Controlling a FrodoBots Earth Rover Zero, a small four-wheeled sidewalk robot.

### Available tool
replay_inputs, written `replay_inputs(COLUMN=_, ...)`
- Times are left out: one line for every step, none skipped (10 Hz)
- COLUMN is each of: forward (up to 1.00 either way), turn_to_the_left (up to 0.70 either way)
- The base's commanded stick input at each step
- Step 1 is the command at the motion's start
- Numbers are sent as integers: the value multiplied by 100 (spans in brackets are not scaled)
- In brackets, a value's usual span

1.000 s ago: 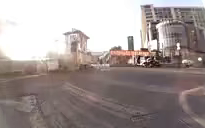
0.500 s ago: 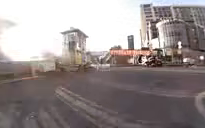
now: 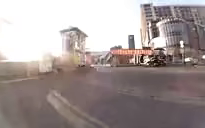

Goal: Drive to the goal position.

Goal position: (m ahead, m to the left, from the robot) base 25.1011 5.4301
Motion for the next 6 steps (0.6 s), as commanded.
replay_inputs(forward=70, turn_to_the_left=0)
replay_inputs(forward=70, turn_to_the_left=0)
replay_inputs(forward=70, turn_to_the_left=0)
replay_inputs(forward=70, turn_to_the_left=0)
replay_inputs(forward=70, turn_to_the_left=0)
replay_inputs(forward=70, turn_to_the_left=0)
